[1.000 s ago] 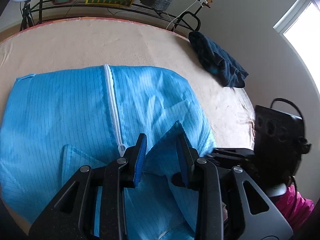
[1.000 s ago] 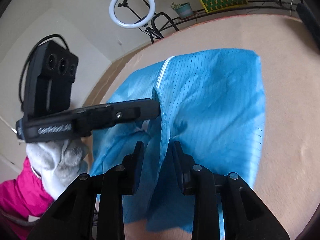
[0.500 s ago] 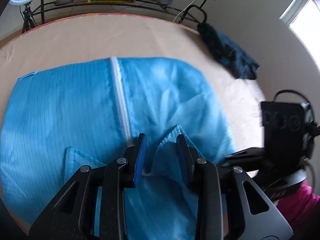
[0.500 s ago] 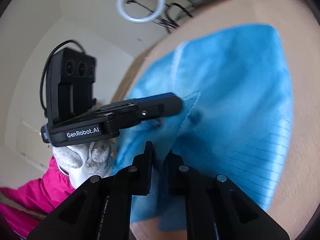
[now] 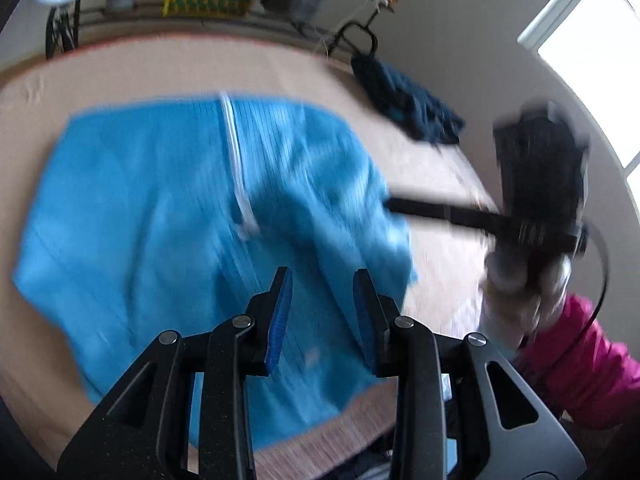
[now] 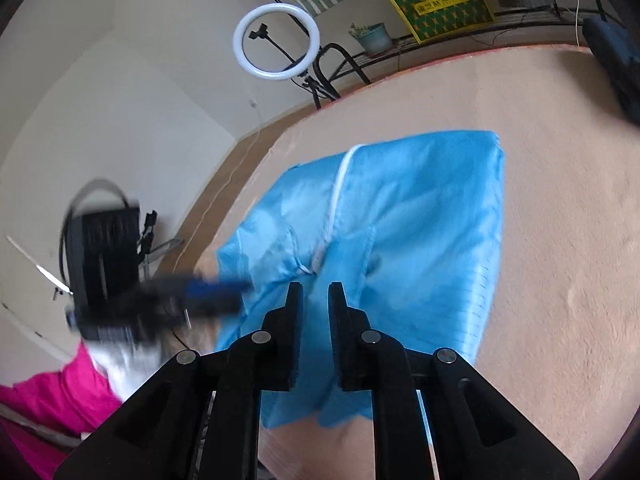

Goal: Fold large clothes

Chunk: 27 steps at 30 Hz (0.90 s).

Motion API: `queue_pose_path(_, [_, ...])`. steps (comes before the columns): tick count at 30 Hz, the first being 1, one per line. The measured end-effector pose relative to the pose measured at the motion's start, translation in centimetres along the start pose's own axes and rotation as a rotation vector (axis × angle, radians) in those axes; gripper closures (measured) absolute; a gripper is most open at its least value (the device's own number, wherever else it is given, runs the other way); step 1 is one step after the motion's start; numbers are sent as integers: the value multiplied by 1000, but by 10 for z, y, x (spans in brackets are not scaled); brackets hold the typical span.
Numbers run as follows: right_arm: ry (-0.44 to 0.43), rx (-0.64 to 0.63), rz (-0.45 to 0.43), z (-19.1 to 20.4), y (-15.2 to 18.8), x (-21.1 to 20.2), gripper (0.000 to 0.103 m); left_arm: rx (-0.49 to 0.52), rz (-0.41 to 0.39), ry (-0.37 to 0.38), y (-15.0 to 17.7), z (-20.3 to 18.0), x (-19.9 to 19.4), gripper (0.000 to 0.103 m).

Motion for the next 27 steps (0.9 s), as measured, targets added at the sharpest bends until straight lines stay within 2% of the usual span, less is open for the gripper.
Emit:
queue_pose_path(2, [13, -14, 4, 6, -4, 7, 91, -2, 29, -15, 15, -1, 9, 72])
queue_pose_path(5, [89, -52, 26, 10, -4, 22, 86, -9, 63, -3, 37, -4, 18, 72])
queue_pose_path(8, [148, -77, 82, 9, 5, 43, 84, 24, 85, 17, 56, -10, 17, 72])
queue_pose_path(10, [238, -110, 116, 3, 11, 49, 84, 45, 49, 1, 57, -11, 0, 72])
queue_pose_path(11, [252, -117, 126, 3, 14, 49, 84, 46, 21, -2, 56, -10, -12, 72])
queue_pose_path(14, [260, -108, 130, 10, 29, 35, 84, 16, -84, -23, 48, 6, -56, 72])
queue_pose_path(16, [238, -105, 132, 24, 41, 28, 81, -24, -154, -79, 44, 27, -80, 72])
queue_pose_path(18, [241, -114, 133, 37, 56, 21, 71, -105, -191, -136, 37, 58, -96, 72])
queue_pose_path(21, [347, -143, 102, 43, 67, 13, 69, -305, -257, -168, 29, 116, -116, 72])
queue_pose_path(23, [382, -96, 68, 34, 69, 1, 69, -409, -259, -137, 28, 146, -119, 69])
queue_pose_path(26, [371, 55, 3, 8, 62, -19, 65, -532, -257, -68, 25, 175, -113, 60])
queue_pose_path(27, [360, 117, -20, -4, 60, -26, 61, -556, -259, -56, 22, 182, -111, 59])
Point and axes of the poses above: each gripper's, at about its wrist camera, not at the fingertips, and x roughly the way its jaws point, z to its left, y to its underside, the point moved 7 cm from there along x, roughly the way its jaws point, and after that the axes turned 1 degree about z, right-handed, at the moved point
